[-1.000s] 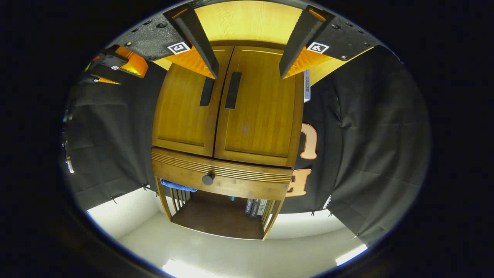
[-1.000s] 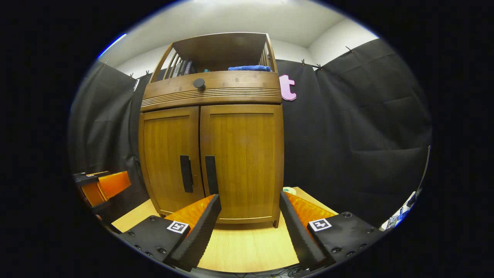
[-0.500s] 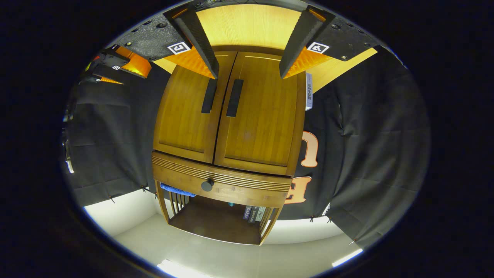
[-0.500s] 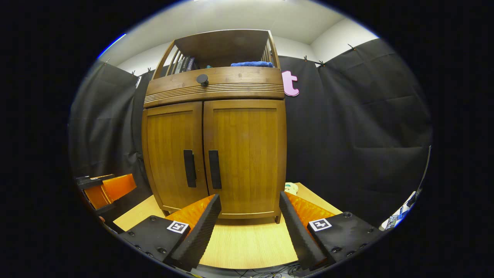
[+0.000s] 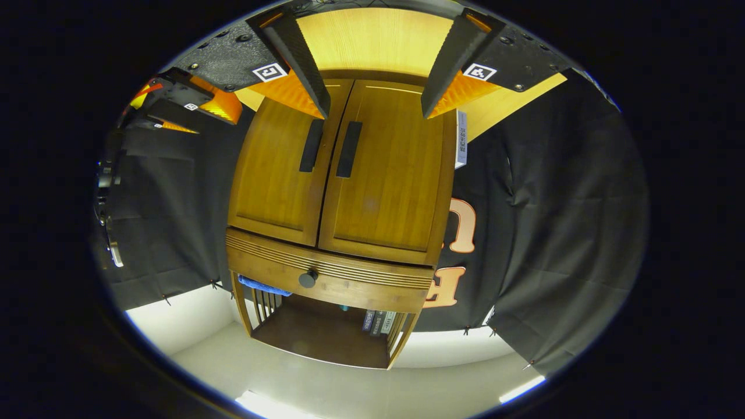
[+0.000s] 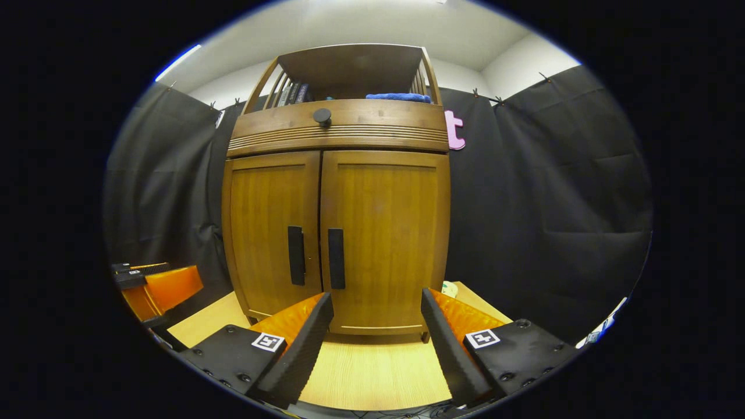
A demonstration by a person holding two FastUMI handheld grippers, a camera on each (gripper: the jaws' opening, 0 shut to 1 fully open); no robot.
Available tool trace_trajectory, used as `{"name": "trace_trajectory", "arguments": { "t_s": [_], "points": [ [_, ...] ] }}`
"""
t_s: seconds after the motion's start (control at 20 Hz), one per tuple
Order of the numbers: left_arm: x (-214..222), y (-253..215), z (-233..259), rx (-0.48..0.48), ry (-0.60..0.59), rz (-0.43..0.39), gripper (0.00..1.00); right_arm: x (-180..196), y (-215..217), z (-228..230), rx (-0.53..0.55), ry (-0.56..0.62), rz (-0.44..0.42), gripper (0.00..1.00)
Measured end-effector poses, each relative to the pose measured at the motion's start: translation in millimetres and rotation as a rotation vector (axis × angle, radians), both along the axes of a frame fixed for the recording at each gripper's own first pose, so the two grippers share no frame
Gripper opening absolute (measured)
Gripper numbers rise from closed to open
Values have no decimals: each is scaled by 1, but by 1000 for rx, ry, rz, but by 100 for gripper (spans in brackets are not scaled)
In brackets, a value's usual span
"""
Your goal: Open the right door of the double-door shoe cabinet with the right hand, and open the left door with the left hand.
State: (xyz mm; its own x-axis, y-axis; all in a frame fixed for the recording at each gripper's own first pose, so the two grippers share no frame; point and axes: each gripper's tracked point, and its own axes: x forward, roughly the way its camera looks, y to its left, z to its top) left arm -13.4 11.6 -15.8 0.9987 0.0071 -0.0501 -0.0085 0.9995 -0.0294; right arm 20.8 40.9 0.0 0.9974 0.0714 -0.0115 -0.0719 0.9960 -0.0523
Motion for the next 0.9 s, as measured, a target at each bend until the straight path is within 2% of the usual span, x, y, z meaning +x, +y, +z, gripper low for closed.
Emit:
{"name": "trace_trajectory", "arguments": {
  "t_s": [0.05,0.1,0.15,0.3,0.35,0.45,0.5,0.6,0.65,0.7,0.75,0.8,0.9],
  "points": [
    [-1,2,0,-2,1,3,98,7,4,2,-4,-9,7,98],
    [-1,4,0,-4,4,7,92,15,7,3,-6,-13,12,98],
    [-2,6,-1,-3,6,12,92,22,10,2,-6,-14,18,94],
    [-7,17,-1,5,9,34,95,47,22,2,8,-8,39,95],
    [-9,21,-1,6,10,43,99,54,27,1,10,-5,46,96],
    [-12,29,-1,8,8,61,99,70,36,-3,14,6,61,97],
    [-13,33,1,11,7,72,95,78,40,-4,16,9,66,98],
    [-14,40,3,12,5,89,95,92,48,-7,14,11,74,98],
    [-15,43,2,13,6,94,98,99,52,-9,15,14,77,98],
    [-17,45,2,15,6,101,92,107,57,-9,17,16,82,98],
    [-18,48,2,18,5,107,94,115,61,-11,15,18,85,94],
    [-18,51,3,20,6,113,95,124,64,-10,11,17,86,98],
    [-20,55,2,20,8,124,96,143,69,-8,-2,10,81,94]
  ]
}}
